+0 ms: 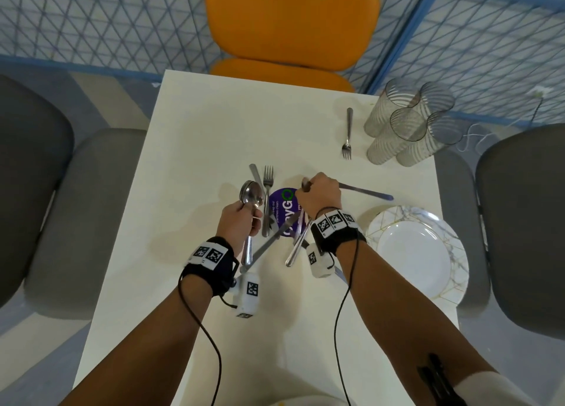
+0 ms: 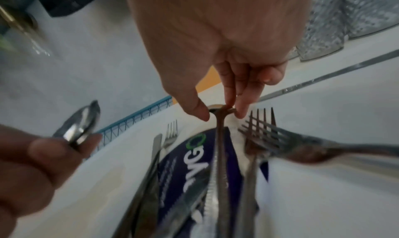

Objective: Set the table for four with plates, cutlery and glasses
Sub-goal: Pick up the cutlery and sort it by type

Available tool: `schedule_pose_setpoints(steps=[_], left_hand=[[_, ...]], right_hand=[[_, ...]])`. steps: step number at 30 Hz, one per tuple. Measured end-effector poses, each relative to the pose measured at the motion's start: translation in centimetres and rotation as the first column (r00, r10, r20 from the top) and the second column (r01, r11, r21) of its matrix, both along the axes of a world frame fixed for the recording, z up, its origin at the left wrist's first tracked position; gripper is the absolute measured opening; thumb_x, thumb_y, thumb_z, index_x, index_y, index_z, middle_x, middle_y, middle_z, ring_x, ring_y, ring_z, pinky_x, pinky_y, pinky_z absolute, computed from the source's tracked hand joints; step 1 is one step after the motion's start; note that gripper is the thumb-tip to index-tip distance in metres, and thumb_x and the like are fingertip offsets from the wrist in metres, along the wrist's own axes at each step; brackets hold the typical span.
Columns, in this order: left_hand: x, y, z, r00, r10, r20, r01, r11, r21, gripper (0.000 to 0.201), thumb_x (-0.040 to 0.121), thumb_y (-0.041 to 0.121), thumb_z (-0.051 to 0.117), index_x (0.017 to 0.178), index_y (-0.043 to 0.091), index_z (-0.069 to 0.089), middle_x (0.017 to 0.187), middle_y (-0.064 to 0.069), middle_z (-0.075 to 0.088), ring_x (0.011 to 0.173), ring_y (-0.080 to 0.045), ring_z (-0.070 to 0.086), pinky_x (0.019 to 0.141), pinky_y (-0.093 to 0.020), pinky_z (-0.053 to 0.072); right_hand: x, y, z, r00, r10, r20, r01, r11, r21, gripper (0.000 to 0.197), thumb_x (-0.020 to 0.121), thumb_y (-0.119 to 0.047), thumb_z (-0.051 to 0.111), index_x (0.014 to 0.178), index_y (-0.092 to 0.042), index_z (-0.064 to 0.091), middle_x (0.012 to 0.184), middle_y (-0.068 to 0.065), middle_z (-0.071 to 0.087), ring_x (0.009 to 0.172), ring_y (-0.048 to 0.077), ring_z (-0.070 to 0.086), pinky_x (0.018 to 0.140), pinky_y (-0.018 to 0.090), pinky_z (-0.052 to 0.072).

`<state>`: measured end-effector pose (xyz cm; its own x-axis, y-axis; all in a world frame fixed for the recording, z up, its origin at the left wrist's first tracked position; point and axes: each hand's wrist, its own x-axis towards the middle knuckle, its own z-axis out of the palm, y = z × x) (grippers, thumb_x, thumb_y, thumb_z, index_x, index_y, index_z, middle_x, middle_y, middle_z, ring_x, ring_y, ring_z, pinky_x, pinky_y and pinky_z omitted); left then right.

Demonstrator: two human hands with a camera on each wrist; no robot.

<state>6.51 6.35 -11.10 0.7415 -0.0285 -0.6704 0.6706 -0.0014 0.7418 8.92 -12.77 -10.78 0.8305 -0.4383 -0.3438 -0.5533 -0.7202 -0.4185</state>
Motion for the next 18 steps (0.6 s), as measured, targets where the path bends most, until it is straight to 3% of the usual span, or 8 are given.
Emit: schedule_pose_setpoints(steps=[3, 6, 9, 13, 16, 18], left_hand=[[0.3, -0.4, 0.6, 1.0, -0.024, 0.009, 0.024, 1.0, -0.009, 0.026, 0.11, 0.011, 0.04, 0.102, 0.001, 0.063, 0.07, -0.004, 0.057, 0.048, -0.013, 0.046, 0.044, -0.022, 0.035], [0.7, -1.0, 1.4, 0.999, -0.035, 0.036, 0.036, 0.999, -0.007, 0.023, 0.109, 0.01, 0.042, 0.098, 0.002, 0.061, 0.069, -0.004, 0.055, 0.046, -0.012, 0.044, 0.043, -0.021, 0.035], [1.0, -1.7, 2.0, 0.996, -0.054, 0.073, 0.055, 0.998, -0.011, 0.025, 0.108, 0.008, 0.044, 0.092, 0.003, 0.062, 0.069, -0.002, 0.058, 0.053, -0.015, 0.047, 0.048, -0.024, 0.038], [0.9, -2.7, 3.0, 0.993, -0.071, 0.099, 0.077, 0.995, -0.058, 0.026, 0.108, 0.01, 0.044, 0.107, 0.003, 0.069, 0.073, 0.0, 0.066, 0.063, -0.013, 0.059, 0.056, -0.024, 0.046], [0.4, -3.2, 3.6, 0.989, -0.088, 0.116, 0.097, 0.992, -0.079, 0.029, 0.11, 0.012, 0.042, 0.103, 0.007, 0.07, 0.082, -0.004, 0.074, 0.073, -0.016, 0.068, 0.062, -0.027, 0.054], [0.1, -3.2, 3.8, 0.985, -0.103, 0.141, 0.115, 0.99, -0.081, 0.031, 0.11, 0.013, 0.042, 0.104, 0.005, 0.072, 0.085, -0.005, 0.076, 0.077, -0.02, 0.071, 0.069, -0.031, 0.058]], right_hand=[[0.1, -0.9, 1.0, 0.991, -0.078, 0.11, 0.071, 0.995, 0.067, 0.027, 0.089, -0.02, 0.059, 0.109, -0.002, 0.065, 0.101, 0.016, 0.069, 0.091, 0.03, 0.064, 0.072, 0.027, 0.048], [0.3, -1.8, 2.6, 0.974, -0.108, 0.199, 0.089, 0.991, 0.104, 0.018, 0.093, -0.012, 0.055, 0.1, -0.005, 0.07, 0.095, 0.012, 0.071, 0.086, 0.026, 0.056, 0.075, 0.026, 0.038], [0.1, -1.9, 4.1, 0.946, -0.143, 0.292, 0.06, 0.959, 0.276, 0.015, 0.091, -0.015, 0.056, 0.091, -0.016, 0.072, 0.083, 0.002, 0.076, 0.079, 0.022, 0.071, 0.086, 0.035, 0.054], [-1.2, -0.7, 5.5, 0.917, -0.228, 0.326, 0.022, 0.846, 0.532, 0.013, 0.09, -0.008, 0.064, 0.092, -0.018, 0.072, 0.087, 0.002, 0.073, 0.069, 0.02, 0.076, 0.074, 0.038, 0.063], [-2.1, 0.5, 5.3, 0.916, -0.239, 0.323, 0.008, 0.815, 0.58, 0.013, 0.087, -0.01, 0.068, 0.093, -0.02, 0.073, 0.085, 0.001, 0.072, 0.075, 0.024, 0.075, 0.073, 0.043, 0.063], [-2.7, 1.4, 5.3, 0.91, -0.277, 0.31, 0.036, 0.796, 0.604, 0.013, 0.086, -0.007, 0.07, 0.094, -0.018, 0.074, 0.082, 0.0, 0.072, 0.073, 0.019, 0.075, 0.069, 0.037, 0.064]])
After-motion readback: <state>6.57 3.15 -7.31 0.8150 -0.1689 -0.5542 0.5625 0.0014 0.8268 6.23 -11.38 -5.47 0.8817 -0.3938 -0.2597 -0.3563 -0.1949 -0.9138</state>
